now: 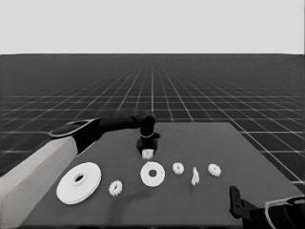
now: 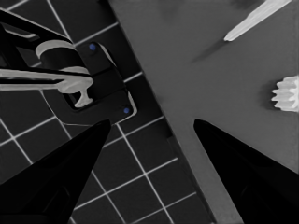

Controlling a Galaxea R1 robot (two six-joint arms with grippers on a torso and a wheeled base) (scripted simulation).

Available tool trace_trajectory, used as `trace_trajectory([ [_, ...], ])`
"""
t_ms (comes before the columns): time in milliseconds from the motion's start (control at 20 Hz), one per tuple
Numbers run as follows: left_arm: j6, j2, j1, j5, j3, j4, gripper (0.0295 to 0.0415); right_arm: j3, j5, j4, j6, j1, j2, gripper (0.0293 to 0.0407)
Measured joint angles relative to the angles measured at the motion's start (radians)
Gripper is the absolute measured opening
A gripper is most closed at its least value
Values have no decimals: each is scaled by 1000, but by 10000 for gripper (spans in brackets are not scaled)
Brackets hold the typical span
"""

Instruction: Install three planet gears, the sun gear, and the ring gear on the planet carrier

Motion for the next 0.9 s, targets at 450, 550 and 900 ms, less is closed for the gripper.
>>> trace_trajectory([
  [450, 64, 46, 139, -71, -126, 122, 312, 0, 0, 0, 0, 0, 0, 385],
  [550, 65, 46, 142, -72, -129, 124, 312, 0, 0, 0, 0, 0, 0, 385],
  [900, 66, 47, 143, -73, -130, 125, 384, 0, 0, 0, 0, 0, 0, 385],
])
